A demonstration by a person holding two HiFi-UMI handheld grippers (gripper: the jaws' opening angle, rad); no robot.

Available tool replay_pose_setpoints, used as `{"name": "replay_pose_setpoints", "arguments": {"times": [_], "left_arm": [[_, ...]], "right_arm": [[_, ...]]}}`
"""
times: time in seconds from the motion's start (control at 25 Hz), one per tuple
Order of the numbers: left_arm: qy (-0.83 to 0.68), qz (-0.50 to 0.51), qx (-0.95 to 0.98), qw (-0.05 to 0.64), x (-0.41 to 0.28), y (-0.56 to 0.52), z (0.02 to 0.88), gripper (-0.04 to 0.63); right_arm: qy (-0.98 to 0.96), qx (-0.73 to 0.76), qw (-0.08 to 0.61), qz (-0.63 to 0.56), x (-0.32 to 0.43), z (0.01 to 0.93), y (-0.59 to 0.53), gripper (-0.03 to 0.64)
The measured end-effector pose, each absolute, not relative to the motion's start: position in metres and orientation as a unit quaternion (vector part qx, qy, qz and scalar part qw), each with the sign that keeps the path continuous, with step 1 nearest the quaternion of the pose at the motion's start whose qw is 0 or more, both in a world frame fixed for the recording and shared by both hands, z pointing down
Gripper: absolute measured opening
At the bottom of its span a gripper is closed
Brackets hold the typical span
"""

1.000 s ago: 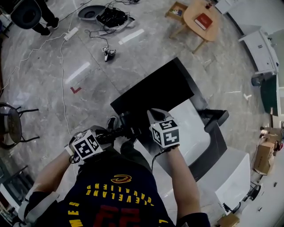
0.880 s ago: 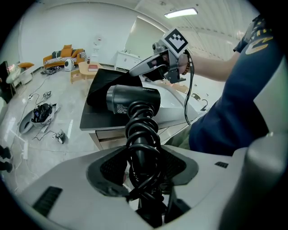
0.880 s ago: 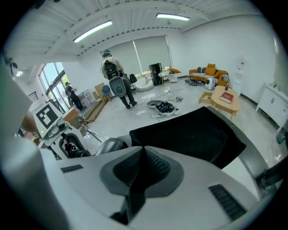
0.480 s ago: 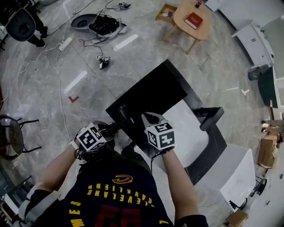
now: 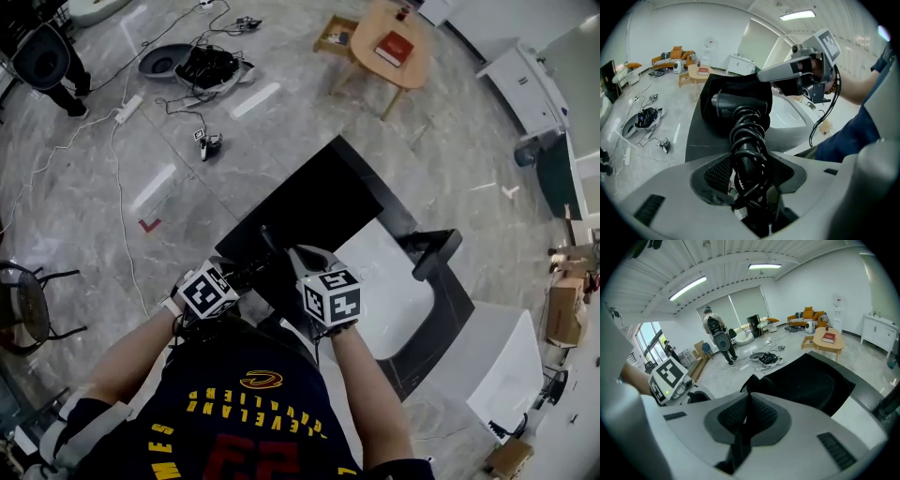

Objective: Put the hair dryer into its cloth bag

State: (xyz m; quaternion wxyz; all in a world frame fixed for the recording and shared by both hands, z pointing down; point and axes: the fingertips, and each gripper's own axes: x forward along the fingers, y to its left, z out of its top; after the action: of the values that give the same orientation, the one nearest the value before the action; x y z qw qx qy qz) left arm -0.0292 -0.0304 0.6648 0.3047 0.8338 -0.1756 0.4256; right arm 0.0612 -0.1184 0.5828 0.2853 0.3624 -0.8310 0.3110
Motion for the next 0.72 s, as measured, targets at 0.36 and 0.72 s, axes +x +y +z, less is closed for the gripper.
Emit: {"name": "replay_pose_setpoints", "arguments": {"times": [0.36, 0.72], "left_arm": [[-0.172, 0.419, 0.835, 0.313, -0.019, -0.034, 0.668, 0.227], [-0.187, 0.407, 0.849, 0.279, 0.006, -0.079, 0.66, 0.227]], "right_arm": [[-0.849, 0.359, 0.218, 0.32, 0.052, 0.567, -0.12, 0.017], [-0.86, 0.341, 0.222, 0.308, 0.039, 0.564, -0.113, 0.017]]}}
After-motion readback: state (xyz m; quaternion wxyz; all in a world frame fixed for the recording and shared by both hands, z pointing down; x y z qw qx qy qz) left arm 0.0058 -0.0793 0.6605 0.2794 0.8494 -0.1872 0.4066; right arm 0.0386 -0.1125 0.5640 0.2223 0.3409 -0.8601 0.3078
